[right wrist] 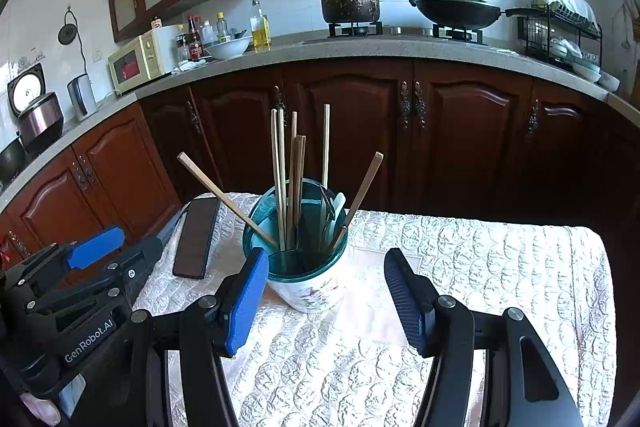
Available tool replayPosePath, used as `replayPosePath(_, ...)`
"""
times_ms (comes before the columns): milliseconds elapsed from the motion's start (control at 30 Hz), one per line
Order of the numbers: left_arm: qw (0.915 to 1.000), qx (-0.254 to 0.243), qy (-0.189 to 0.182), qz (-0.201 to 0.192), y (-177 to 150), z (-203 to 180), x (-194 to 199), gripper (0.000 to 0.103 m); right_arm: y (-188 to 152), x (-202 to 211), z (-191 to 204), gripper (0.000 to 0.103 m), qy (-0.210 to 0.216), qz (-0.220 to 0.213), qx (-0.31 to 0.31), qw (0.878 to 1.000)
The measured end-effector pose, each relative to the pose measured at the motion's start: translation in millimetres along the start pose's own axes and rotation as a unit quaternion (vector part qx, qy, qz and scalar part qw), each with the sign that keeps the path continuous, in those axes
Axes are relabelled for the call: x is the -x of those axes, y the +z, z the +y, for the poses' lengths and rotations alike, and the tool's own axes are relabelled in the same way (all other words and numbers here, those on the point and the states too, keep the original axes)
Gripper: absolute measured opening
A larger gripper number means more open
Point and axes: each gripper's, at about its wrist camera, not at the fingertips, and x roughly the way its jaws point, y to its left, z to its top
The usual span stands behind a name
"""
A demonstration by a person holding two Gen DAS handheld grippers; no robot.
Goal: Organize utensils
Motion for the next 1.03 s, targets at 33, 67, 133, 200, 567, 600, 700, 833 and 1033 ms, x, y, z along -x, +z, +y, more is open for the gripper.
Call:
replayPosePath(33,1.0000,0.000,0.000,0.000,0.0,0.0,0.0,0.047,0.0,-0.9,-0.5,0.058,0.000,0.000,0.000,1.000)
replayPosePath(67,1.0000,-0.001,0.000,0.000,0.0,-0.1,-0.1,0.047,-0.2,-0.9,-0.3,0.058,0.000,0.001,0.001,1.000)
replayPosePath(133,1.0000,-0.001,0.001,0.000,0.0,0.0,-0.5,0.047,-0.6,-2.2,0.0,0.058,0.001,0.002,0.001,1.000)
replayPosePath(200,1.0000,0.001,0.000,0.001,-0.1,0.2,-0.4,0.047,-0.9,-3.1,0.0,0.058,0.001,0.003,0.001,1.000)
replayPosePath(567,1.0000,0.000,0.002,0.003,-0.9,-0.9,-4.5,0.047,-1.5,-6.4,0.5,0.058,0.002,0.006,0.002,1.000)
replayPosePath(600,1.0000,0.000,0.002,0.004,-1.3,-1.0,-5.3,0.047,-2.0,-7.1,0.0,0.058,0.003,0.007,0.002,1.000)
replayPosePath(700,1.0000,-0.004,0.000,0.001,-2.5,-2.8,-8.7,0.047,-3.9,-9.3,-2.1,0.058,0.002,0.009,-0.001,1.000)
replayPosePath(833,1.0000,-0.008,-0.003,0.002,-4.8,-5.6,-10.0,0.047,-7.3,-13.4,-8.4,0.059,-0.003,0.014,-0.006,1.000)
replayPosePath(1033,0.9999,-0.011,-0.006,0.008,-8.1,-10.3,-16.7,0.047,-13.2,-22.5,-23.2,0.059,-0.009,0.026,-0.022,0.999)
